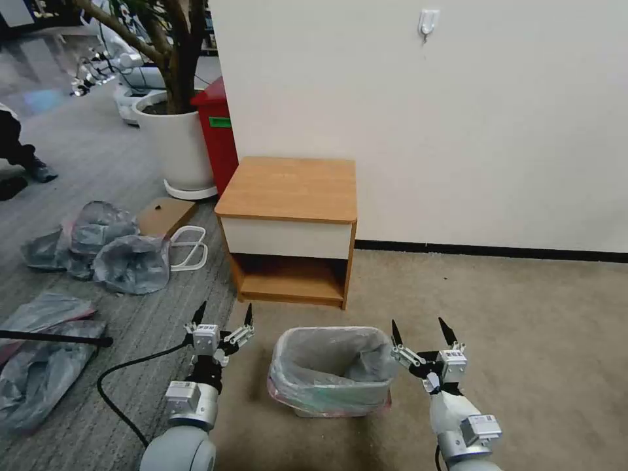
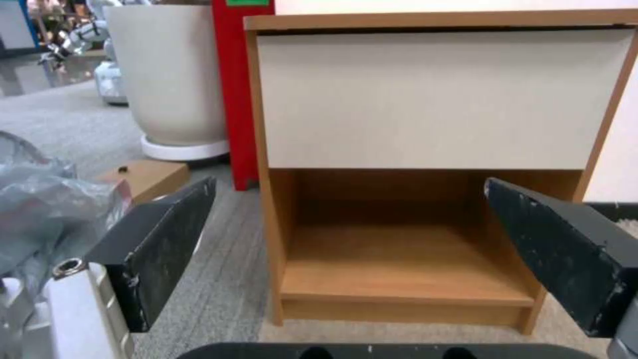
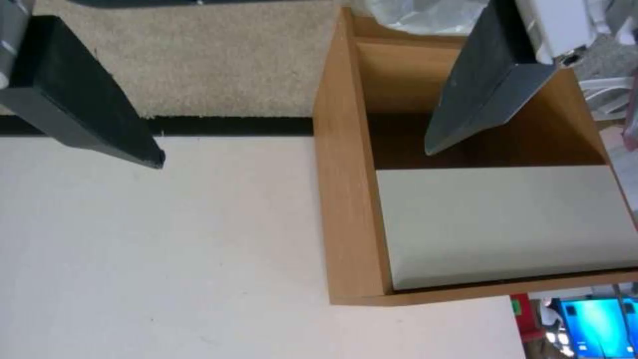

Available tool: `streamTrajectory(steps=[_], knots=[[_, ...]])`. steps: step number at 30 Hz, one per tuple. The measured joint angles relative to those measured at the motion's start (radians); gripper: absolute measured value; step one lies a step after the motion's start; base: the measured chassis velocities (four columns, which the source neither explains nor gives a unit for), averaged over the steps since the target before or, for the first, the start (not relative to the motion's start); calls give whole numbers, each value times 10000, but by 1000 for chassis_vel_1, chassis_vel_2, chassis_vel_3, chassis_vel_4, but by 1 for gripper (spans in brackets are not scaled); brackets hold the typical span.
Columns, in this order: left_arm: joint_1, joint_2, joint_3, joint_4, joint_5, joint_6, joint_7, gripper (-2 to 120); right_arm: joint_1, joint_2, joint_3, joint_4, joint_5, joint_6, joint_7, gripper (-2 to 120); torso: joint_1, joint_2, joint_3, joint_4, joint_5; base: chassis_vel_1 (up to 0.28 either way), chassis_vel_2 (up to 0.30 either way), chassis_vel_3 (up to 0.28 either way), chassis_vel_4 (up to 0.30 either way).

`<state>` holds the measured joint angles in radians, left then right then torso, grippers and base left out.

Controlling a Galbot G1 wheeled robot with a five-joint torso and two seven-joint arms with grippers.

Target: Pick up the garbage bag from the table and place it over the trash can.

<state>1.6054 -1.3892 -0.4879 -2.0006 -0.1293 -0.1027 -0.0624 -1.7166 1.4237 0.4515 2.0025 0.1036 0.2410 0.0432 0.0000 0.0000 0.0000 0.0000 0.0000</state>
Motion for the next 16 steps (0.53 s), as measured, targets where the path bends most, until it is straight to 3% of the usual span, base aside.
streamTrajectory(steps=[16], knots=[[-2,0,6,-7,-14,17,-13,100,0,-3,-4,10,9,-15,-10,100,0,0,0,0,0,0,0,0,0]])
